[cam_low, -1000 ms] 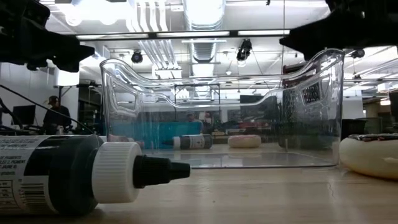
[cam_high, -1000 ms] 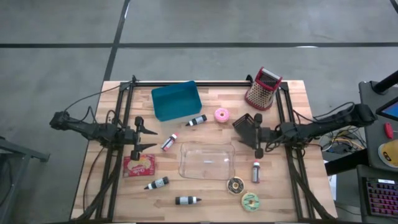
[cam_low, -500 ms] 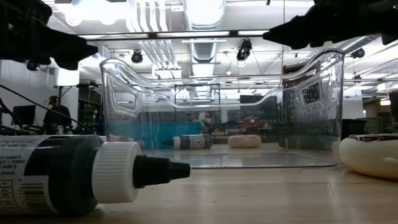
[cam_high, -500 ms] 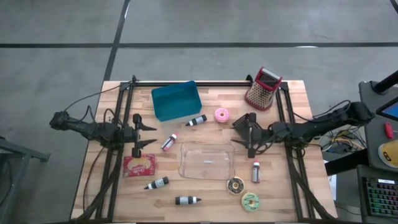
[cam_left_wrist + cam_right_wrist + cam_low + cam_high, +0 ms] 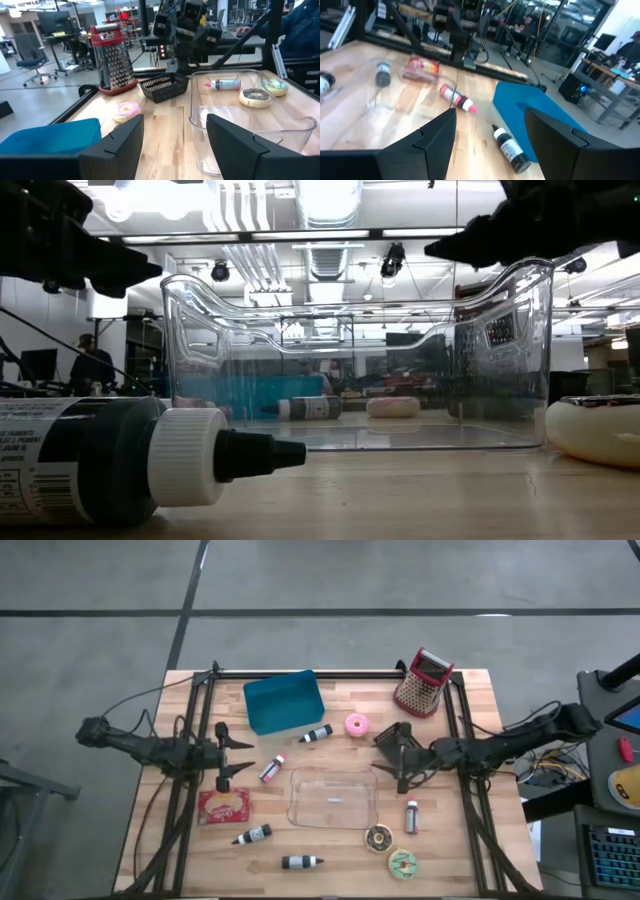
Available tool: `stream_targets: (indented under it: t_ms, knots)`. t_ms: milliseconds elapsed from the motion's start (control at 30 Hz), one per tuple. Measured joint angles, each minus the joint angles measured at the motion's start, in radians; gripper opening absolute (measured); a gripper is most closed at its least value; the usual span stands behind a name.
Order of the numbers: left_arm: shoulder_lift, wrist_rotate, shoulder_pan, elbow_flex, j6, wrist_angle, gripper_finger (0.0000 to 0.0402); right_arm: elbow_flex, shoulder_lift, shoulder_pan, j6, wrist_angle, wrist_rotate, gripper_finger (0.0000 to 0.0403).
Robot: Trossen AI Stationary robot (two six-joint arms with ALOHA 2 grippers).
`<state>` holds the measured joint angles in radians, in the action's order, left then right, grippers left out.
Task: Pick & Place Food Item
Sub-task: Put the left pink food coloring bottle into the transparent bin
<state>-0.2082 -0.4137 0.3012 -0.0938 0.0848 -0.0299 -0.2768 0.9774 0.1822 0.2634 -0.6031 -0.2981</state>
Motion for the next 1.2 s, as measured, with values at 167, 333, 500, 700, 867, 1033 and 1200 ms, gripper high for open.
stream_targets:
  t_ms: [167,333,500,700,867,1033,1200]
  knots:
    - [-0.039,0.001,0.0,-0.01,0.001,0.0,0.022,0.024,-0.135,0.0,-0.003,0.102,0.005,0.0232]
    - [-0.044,0.001,0.0,-0.011,0.005,0.0,0.022,0.054,-0.275,0.0,-0.053,0.193,0.007,0.0232]
    - [-0.044,0.001,0.0,-0.011,0.0,0.0,0.022,0.12,-0.353,0.0,-0.084,0.207,0.007,0.0232]
    - [-0.043,0.0,-0.008,-0.011,-0.013,0.0,0.022,0.167,-0.397,0.0,-0.11,0.207,-0.02,0.0232]
    - [-0.044,-0.002,-0.021,-0.005,-0.03,0.0,0.022,0.173,-0.401,0.001,-0.153,0.247,-0.032,0.0232]
    - [-0.053,-0.002,-0.04,-0.002,-0.034,0.0,0.022,0.173,-0.401,0.001,-0.165,0.256,-0.046,0.0232]
    - [-0.068,-0.002,-0.045,-0.001,-0.037,0.0,0.022,0.173,-0.401,0.001,-0.17,0.257,-0.045,0.0232]
